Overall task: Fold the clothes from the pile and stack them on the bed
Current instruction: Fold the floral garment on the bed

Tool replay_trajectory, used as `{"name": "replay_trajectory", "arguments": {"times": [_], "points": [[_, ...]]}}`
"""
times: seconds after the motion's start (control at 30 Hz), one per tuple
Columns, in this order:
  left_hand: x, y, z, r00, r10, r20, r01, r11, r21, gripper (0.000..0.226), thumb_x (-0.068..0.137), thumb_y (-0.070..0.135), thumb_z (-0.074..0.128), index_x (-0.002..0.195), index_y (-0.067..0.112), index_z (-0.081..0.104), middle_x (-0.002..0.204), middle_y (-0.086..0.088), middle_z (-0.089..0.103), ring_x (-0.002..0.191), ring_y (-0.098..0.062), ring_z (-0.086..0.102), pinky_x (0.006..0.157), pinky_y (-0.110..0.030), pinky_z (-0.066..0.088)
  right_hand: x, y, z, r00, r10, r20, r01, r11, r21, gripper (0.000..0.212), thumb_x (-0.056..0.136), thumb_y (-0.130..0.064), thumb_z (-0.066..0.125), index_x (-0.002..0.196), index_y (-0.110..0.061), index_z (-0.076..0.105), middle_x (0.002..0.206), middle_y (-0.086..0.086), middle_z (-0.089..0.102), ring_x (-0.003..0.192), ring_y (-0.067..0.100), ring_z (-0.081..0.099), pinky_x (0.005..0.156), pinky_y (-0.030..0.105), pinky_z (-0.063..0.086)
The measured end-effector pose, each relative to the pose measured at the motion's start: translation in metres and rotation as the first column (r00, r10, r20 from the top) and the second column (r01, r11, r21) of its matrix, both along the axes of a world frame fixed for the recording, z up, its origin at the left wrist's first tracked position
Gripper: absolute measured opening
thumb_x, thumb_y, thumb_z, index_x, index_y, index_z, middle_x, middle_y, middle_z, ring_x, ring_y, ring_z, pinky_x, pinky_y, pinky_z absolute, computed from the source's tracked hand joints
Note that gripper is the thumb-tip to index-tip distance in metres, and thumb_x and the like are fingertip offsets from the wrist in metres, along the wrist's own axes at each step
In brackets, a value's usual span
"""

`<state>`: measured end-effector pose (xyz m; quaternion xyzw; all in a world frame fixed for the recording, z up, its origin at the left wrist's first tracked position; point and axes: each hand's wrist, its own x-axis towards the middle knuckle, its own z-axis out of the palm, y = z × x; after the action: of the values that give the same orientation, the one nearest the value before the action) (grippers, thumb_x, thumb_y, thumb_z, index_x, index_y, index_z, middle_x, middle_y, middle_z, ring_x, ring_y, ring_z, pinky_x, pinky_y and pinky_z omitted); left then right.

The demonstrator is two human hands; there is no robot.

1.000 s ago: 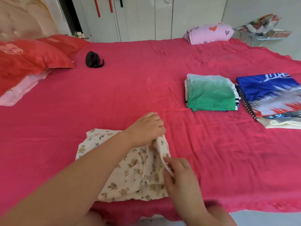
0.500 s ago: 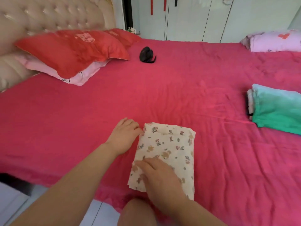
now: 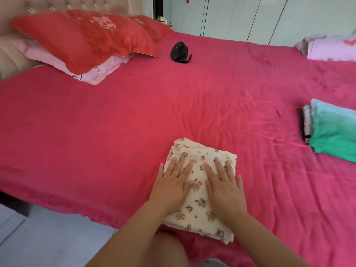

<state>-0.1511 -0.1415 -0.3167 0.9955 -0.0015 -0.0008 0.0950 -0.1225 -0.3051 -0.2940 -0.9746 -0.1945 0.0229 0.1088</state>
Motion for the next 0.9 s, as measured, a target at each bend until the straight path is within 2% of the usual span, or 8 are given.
{"name": "replay_trajectory", "arguments": {"times": [0.17, 0.27, 0.37, 0.47, 0.53, 0.67, 0.77, 0.9], "points": [[0.007, 0.004, -0.012, 1.0, 0.016, -0.014, -0.016, 1.0, 0.015, 0.067, 0.08, 0.058, -0.012, 0.144, 0.038, -0.017, 0.148, 0.013, -0.029, 0.141, -0.012, -0.022, 0.111, -0.041, -0.017, 0.009, 0.006, -0.012, 0.999, -0.019, -0.047, 0.017, 0.999, -0.027, 0.073, 0.076, -0.05, -0.013, 0.146, -0.041, 0.003, 0.157, -0.01, -0.007, 0.143, 0.018, -0.015, 0.116, 0.046, 0.003], [0.013, 0.004, -0.006, 0.997, 0.012, -0.073, -0.01, 0.999, 0.031, 0.059, 0.093, 0.054, 0.004, 0.147, 0.034, -0.01, 0.152, 0.011, -0.025, 0.142, -0.014, -0.019, 0.114, -0.043, -0.013, 0.014, 0.005, -0.008, 0.995, -0.005, -0.102, 0.004, 1.0, -0.008, 0.054, 0.092, -0.048, 0.006, 0.146, -0.04, 0.005, 0.157, -0.008, -0.005, 0.144, 0.017, -0.014, 0.116, 0.045, 0.003], [0.008, 0.001, 0.008, 0.999, 0.026, -0.036, -0.026, 0.999, -0.019, 0.057, 0.098, 0.048, 0.019, 0.148, 0.033, -0.005, 0.156, 0.008, -0.017, 0.143, -0.015, -0.016, 0.116, -0.042, -0.006, 0.007, -0.001, -0.002, 0.998, 0.001, -0.07, 0.008, 0.992, 0.128, 0.051, 0.098, -0.039, 0.026, 0.147, -0.036, 0.011, 0.157, -0.008, -0.007, 0.144, 0.015, -0.014, 0.118, 0.044, 0.008], [-0.002, -0.001, 0.016, 0.975, 0.205, 0.084, -0.195, 0.974, -0.117, 0.059, 0.097, 0.046, 0.028, 0.149, 0.032, 0.004, 0.157, 0.001, -0.01, 0.145, -0.022, -0.006, 0.116, -0.039, 0.01, -0.007, -0.01, 0.003, 0.99, -0.122, -0.071, 0.138, 0.934, 0.328, 0.058, 0.096, -0.039, 0.039, 0.147, -0.032, 0.012, 0.157, -0.002, -0.008, 0.145, 0.018, -0.005, 0.115, 0.039, 0.024], [-0.006, -0.001, 0.019, 0.948, 0.317, -0.005, -0.313, 0.931, -0.188, 0.062, 0.095, 0.052, 0.031, 0.148, 0.034, 0.004, 0.157, -0.007, -0.006, 0.143, -0.031, 0.006, 0.113, -0.043, 0.019, -0.014, -0.012, 0.005, 0.968, -0.192, -0.16, 0.241, 0.889, 0.39, 0.064, 0.094, -0.041, 0.044, 0.147, -0.034, 0.009, 0.156, 0.003, -0.008, 0.145, 0.02, 0.003, 0.11, 0.036, 0.029], [-0.001, -0.004, 0.027, 0.955, 0.279, -0.099, -0.289, 0.95, -0.114, 0.063, 0.094, 0.056, 0.028, 0.148, 0.034, 0.003, 0.154, -0.01, 0.012, 0.134, -0.031, 0.022, 0.107, -0.044, 0.027, -0.022, -0.004, 0.006, 0.965, -0.167, -0.2, 0.232, 0.9, 0.369, 0.068, 0.093, -0.045, 0.043, 0.147, -0.036, 0.003, 0.156, 0.005, -0.009, 0.144, 0.025, 0.006, 0.112, 0.038, 0.025], [0.0, -0.004, 0.028, 0.957, 0.264, -0.118, -0.281, 0.947, -0.154, 0.064, 0.095, 0.054, 0.03, 0.148, 0.033, 0.003, 0.155, -0.008, 0.009, 0.132, -0.034, 0.026, 0.105, -0.042, 0.031, -0.021, -0.002, 0.006, 0.962, -0.202, -0.185, 0.251, 0.921, 0.297, 0.066, 0.093, -0.048, 0.041, 0.146, -0.038, 0.005, 0.156, 0.001, -0.007, 0.139, 0.029, 0.016, 0.108, 0.042, 0.029], [-0.003, -0.003, 0.022, 0.963, 0.241, -0.12, -0.263, 0.937, -0.229, 0.067, 0.094, 0.053, 0.034, 0.149, 0.029, 0.003, 0.155, -0.006, 0.005, 0.124, -0.029, 0.042, 0.094, -0.038, 0.041, -0.019, 0.0, 0.006, 0.967, -0.19, -0.17, 0.229, 0.941, 0.251, 0.061, 0.095, -0.043, 0.039, 0.146, -0.039, 0.006, 0.156, 0.0, -0.007, 0.133, 0.031, 0.022, 0.105, 0.037, 0.032]]}}
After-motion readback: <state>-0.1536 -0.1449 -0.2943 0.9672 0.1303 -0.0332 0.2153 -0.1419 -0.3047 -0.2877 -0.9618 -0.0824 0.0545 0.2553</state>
